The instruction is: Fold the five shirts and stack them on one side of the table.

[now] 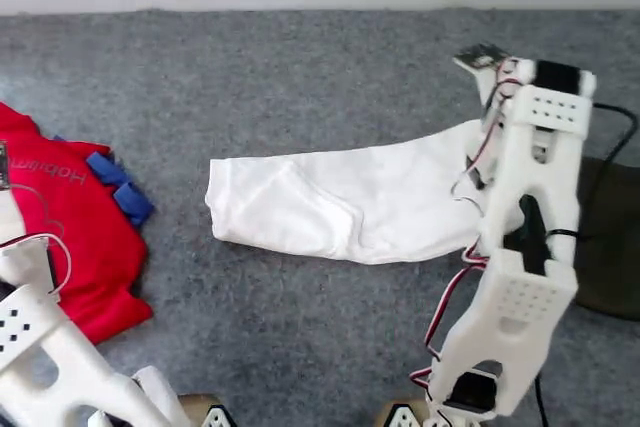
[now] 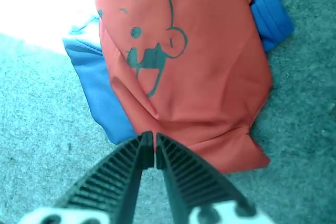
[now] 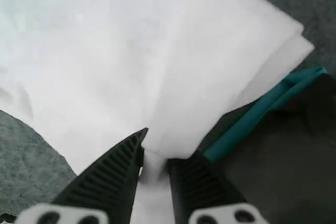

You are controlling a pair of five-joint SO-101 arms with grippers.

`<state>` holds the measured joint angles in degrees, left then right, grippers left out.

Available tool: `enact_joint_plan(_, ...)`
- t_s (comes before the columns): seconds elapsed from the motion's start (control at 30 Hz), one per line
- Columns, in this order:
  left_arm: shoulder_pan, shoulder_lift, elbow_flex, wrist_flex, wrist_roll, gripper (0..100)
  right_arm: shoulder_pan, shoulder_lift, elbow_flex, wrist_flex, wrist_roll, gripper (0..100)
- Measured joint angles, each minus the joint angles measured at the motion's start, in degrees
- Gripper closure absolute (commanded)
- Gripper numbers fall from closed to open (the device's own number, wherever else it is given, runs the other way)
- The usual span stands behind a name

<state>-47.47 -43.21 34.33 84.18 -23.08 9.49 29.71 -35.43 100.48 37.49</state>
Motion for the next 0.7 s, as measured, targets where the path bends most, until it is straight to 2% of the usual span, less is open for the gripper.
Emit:
enact_joint_plan(0.2,0.00,0.00,0.00,0.00,0.00,98,-10.64,-6.15,0.00,0.00,-0.09,99.0)
enact_joint_plan(0.5,0.00,0.00,0.00,0.00,0.00,98,-29.63,-8.18,0.00,0.00,-6.33,99.0)
enact_joint_plan(0.7,0.00,0.00,0.00,0.00,0.00,98,-37.27,-4.31,0.09,-2.73,-8.79,99.0)
